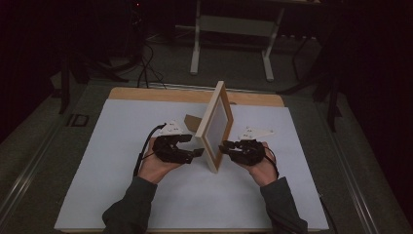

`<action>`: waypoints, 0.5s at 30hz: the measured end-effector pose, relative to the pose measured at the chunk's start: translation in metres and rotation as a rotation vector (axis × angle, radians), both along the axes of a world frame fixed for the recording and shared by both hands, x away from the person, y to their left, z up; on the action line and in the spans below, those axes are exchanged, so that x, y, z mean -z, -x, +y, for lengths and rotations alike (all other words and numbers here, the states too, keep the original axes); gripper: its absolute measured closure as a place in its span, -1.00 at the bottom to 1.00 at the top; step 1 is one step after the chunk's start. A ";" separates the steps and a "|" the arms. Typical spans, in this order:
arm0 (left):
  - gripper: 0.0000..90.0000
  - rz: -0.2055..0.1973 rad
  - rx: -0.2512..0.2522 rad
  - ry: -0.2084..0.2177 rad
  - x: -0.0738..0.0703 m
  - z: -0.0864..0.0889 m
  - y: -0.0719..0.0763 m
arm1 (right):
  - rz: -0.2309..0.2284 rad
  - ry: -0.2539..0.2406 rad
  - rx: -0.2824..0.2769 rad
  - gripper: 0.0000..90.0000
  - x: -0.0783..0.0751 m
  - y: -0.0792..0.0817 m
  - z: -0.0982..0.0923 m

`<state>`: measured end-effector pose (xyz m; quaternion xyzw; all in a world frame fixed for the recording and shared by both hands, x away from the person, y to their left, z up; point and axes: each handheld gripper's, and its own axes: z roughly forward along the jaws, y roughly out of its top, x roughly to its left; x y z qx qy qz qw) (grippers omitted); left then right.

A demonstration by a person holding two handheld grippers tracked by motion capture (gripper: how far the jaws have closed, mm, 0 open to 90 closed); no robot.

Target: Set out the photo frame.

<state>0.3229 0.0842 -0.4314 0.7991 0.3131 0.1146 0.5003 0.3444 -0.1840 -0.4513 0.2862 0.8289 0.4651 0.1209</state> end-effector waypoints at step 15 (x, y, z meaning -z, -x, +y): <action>-0.14 -0.002 -0.081 0.007 -0.005 -0.024 -0.010 | -0.003 -0.005 0.013 0.57 -0.001 -0.001 -0.005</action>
